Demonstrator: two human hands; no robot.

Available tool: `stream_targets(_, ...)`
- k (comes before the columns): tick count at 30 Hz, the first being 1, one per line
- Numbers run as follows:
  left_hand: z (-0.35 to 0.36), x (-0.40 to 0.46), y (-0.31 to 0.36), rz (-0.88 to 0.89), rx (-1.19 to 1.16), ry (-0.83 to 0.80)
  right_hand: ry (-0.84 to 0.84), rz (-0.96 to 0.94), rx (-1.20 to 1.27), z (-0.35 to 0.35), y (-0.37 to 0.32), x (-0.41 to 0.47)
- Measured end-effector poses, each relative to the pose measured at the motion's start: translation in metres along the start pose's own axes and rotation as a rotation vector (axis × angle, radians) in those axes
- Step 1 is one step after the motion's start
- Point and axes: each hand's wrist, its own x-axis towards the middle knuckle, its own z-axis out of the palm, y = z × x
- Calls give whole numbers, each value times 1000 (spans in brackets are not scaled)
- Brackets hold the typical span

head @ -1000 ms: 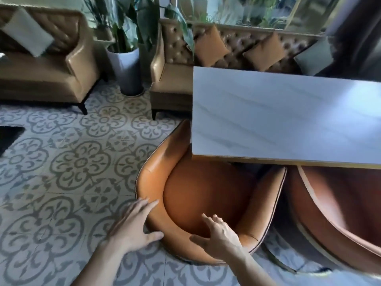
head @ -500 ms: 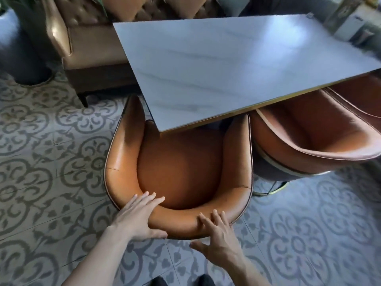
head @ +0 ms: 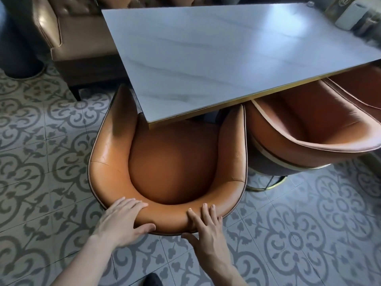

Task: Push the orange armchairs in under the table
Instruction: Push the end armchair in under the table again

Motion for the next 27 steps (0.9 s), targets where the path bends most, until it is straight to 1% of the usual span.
stream_targets(6, 11, -10, 23, -42, -16, 12, -31, -30, -9, -5, 21, -3)
stream_targets(12, 38, -29, 88, -92, -90, 92, -145, -91, -55, -35, 76, -21)
stream_targets(17, 56, -29, 150, -134, -95, 119, -136, -173, -63, -62, 131, -28)
stream_targets(20, 68, -26, 186, -154, -114, 192, -133, -225, -81, -81, 163, -27)
stream_targets(27, 93, -18, 244, -215, -105, 280, -91, -341, -63, -104, 216, -25)
